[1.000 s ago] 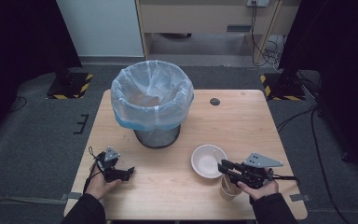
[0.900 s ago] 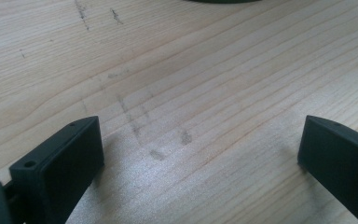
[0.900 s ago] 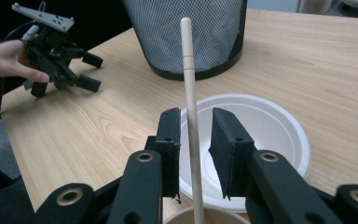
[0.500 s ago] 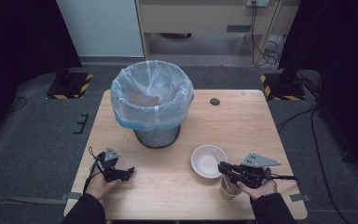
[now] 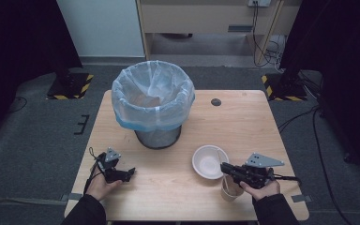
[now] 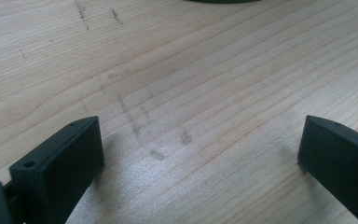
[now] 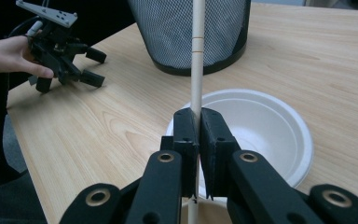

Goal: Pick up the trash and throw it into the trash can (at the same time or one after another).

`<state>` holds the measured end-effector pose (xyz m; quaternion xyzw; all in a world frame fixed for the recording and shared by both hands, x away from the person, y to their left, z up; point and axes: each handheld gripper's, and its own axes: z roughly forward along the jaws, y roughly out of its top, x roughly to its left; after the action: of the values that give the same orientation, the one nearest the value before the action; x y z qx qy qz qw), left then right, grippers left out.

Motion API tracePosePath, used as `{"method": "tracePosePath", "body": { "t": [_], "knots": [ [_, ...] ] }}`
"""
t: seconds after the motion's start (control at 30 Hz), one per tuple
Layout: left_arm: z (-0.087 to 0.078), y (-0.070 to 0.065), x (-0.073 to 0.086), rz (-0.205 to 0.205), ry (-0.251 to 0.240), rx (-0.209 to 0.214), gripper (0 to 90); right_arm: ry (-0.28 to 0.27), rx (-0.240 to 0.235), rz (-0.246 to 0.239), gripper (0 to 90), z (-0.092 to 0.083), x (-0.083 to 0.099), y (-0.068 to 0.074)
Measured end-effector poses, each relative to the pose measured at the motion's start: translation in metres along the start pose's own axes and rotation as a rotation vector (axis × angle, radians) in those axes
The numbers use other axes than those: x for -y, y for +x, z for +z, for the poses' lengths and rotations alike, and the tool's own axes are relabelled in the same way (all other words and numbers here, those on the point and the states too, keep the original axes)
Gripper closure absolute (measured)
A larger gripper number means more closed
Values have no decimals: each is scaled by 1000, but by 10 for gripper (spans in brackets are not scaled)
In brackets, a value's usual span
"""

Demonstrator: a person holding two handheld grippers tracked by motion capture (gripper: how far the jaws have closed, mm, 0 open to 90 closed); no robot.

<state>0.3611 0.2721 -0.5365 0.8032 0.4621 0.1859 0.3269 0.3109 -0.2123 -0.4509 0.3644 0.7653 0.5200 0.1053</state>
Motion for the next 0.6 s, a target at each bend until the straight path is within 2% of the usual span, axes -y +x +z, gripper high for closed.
{"method": "tracePosePath", "body": {
  "t": [0.27,0.6],
  "knots": [
    [0,0,0,0,0,0,0,-52,4,2,859,-8,-6,-2],
    [0,0,0,0,0,0,0,-140,23,29,860,-22,-15,-7]
  ]
}}
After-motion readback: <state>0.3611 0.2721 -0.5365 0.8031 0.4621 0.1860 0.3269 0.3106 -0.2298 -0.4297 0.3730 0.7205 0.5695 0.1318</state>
